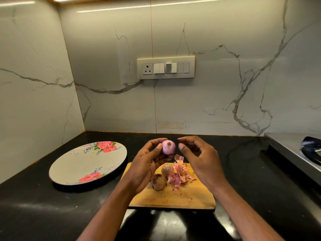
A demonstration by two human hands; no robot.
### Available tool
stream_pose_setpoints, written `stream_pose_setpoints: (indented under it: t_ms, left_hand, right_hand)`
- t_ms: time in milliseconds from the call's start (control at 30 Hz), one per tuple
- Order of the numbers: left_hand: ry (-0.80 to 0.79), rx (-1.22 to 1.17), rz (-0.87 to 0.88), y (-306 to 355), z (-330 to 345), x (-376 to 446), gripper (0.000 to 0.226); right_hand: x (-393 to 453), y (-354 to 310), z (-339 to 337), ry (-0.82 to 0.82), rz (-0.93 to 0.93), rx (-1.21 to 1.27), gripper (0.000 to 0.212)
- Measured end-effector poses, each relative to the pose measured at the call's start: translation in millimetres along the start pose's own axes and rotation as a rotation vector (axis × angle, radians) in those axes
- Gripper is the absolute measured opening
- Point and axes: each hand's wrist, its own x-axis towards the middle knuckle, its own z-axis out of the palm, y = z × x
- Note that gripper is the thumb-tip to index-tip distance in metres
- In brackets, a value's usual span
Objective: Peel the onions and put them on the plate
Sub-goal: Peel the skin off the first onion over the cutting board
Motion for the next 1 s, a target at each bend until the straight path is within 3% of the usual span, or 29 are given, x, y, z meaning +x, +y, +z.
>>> stream_pose_setpoints:
  t_ms: [233, 500, 800, 1000]
  left_hand:
    - [-0.010, 0.027, 0.038, -0.1, 0.1, -0.5, 0.029]
    - [-0.001, 0.148, 0.083, -4.1, 1.6, 0.2, 0.037]
    - [-0.002, 0.094, 0.052, -5.7, -0.8, 2.1, 0.034]
    - [0.009, 0.176, 0.066, -6.1, -0.6, 1.4, 0.037]
  right_hand:
    - [-5.0, -3.5, 4.7, -0.063, -0.102, -0.063, 0.026]
    - [-6.9, -3.8, 8.2, -0.064, -0.055, -0.026, 0.022]
    - [-3.6, 0.9, 4.1, -0.078, -0.009, -0.023, 0.015]
    - [-6.8, -6.5, 7.3, -0.105, -0.008, -0.002, 0.025]
